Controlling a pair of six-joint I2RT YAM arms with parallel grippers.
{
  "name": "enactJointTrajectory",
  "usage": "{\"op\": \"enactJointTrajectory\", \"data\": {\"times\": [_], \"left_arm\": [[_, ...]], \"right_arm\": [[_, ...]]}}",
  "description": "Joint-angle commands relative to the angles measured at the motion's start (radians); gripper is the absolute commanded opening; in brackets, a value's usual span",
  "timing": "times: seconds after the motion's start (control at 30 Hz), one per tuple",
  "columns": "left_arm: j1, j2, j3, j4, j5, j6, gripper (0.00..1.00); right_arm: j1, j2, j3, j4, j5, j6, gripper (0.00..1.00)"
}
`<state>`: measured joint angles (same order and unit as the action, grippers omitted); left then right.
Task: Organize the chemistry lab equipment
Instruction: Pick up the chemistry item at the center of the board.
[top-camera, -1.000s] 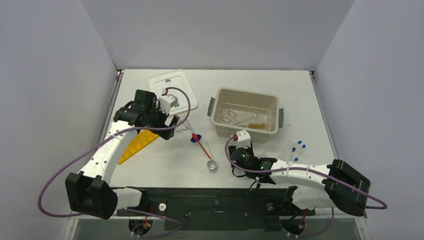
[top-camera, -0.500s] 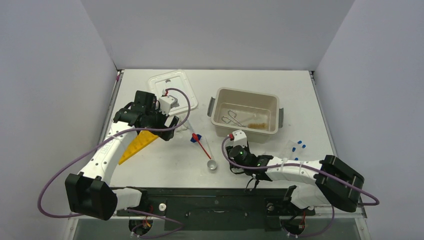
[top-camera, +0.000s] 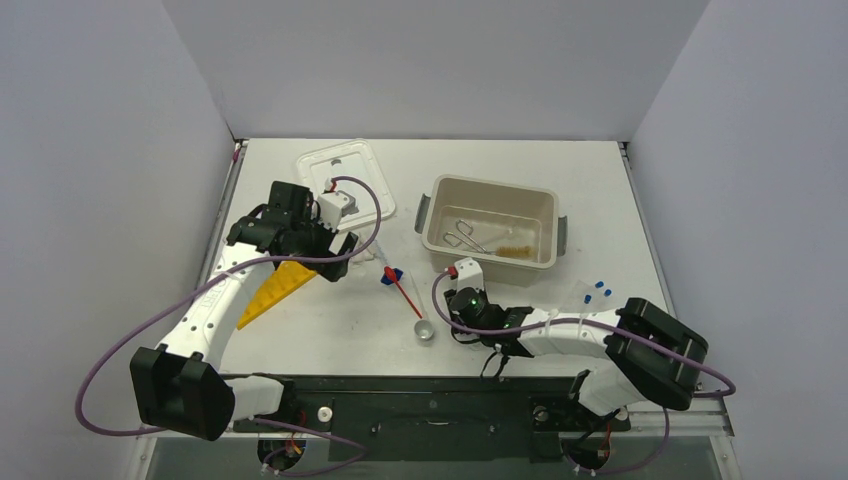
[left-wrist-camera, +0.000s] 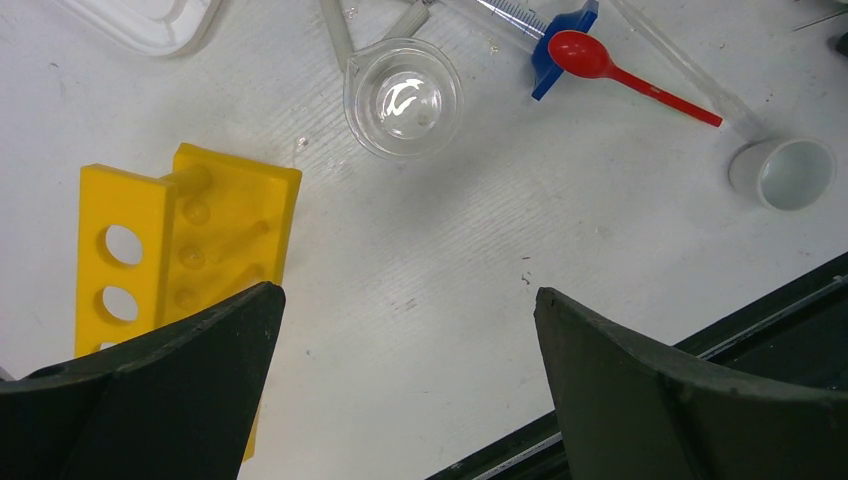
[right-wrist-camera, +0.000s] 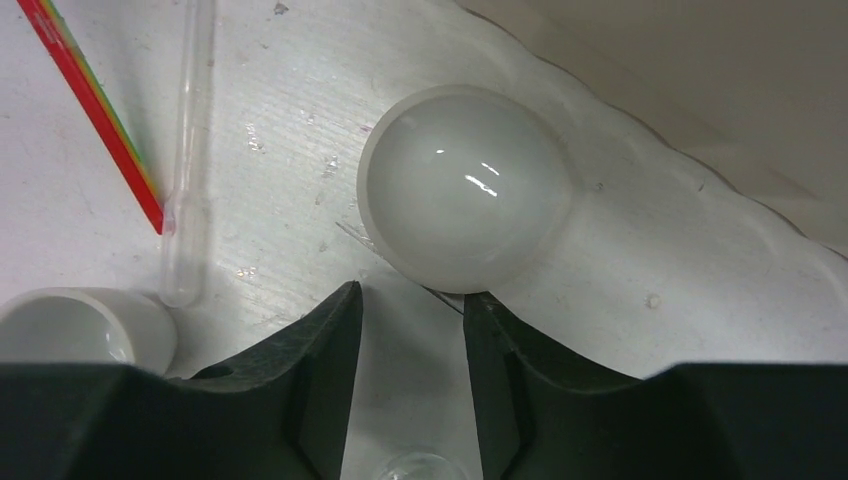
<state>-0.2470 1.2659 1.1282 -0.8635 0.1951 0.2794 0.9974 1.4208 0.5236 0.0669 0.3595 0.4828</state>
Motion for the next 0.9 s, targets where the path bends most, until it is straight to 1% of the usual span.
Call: {"op": "enactJointTrajectory", "data": {"times": [0.0,0.17,0.33,0.43,0.6,0.87], "left_arm": [[0.005,-0.024,0.006,0.035,0.018,0.013,0.97],[0.003,-0.018,0.003,0.039,0.022,0.009,0.97],[0.005,-0.017,-0.003,0.043,0.024,0.009,0.96],[0.004,-0.018,-0.007,0.044,0.026,0.007,0.97],[0.005,-0.021,-0.012,0.046,0.027,0.009,0.97],[0.005,-0.02,-0.003,0.036,0.023,0.012,0.97]], "right_arm": [[0.032,0.021,0.042,0.014,-0.053,0.028,0.35],[0.061,-0.014,0.113,-0.023,-0.046,0.058,0.35],[0.049,-0.087,0.114,-0.058,-0.027,0.015,0.42],[0.028,-0.103,0.084,-0.064,-0.031,-0.009,0.45],[-0.03,-0.104,0.014,-0.041,-0.071,0.001,0.47],[-0.036,-0.078,-0.039,0.018,-0.072,0.056,0.48]]}}
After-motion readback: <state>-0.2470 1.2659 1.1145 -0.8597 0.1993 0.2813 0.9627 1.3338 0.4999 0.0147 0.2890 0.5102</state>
